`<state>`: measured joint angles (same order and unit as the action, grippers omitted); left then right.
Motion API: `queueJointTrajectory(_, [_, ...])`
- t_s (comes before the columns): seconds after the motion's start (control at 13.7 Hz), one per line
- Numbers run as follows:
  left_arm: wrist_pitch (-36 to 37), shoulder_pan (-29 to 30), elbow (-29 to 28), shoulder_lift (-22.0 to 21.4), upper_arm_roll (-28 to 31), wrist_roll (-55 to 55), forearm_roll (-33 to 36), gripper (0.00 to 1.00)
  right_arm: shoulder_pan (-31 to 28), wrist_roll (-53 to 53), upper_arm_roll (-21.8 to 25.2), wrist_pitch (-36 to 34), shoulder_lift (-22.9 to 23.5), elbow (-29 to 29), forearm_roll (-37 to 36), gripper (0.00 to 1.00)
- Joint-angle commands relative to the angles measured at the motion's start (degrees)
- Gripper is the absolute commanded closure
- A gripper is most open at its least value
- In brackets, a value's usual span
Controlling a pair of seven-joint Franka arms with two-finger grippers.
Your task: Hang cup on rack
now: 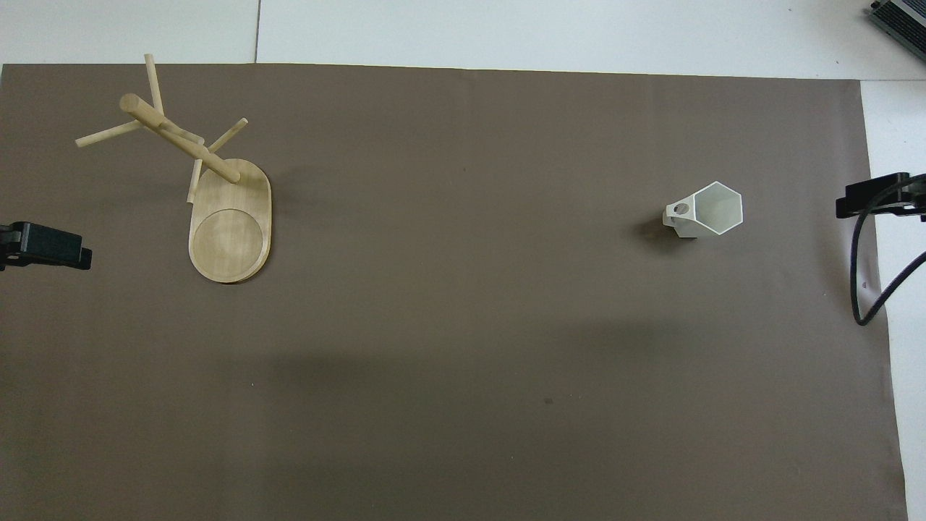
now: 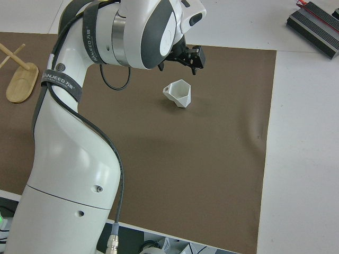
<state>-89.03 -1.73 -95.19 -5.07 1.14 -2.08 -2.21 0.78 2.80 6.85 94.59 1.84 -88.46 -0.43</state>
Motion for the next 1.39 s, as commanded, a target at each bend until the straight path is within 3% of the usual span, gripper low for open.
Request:
queueJointTrajectory(0.0, [-0.4, 0.7, -1.0, -0.6, -0.6, 0.5, 1.2, 0.00, -0.2, -0.8, -0.3, -0.7, -1.0, -0.5, -0.3, 0.00])
queueJointTrajectory(1.31, [-0.4, 0.7, -1.0, -0.6, -0.6, 0.5, 1.2, 0.00, 0.0, -0.7, -0.3, -0.4, -1.1, -1.0, -0.4, 0.00])
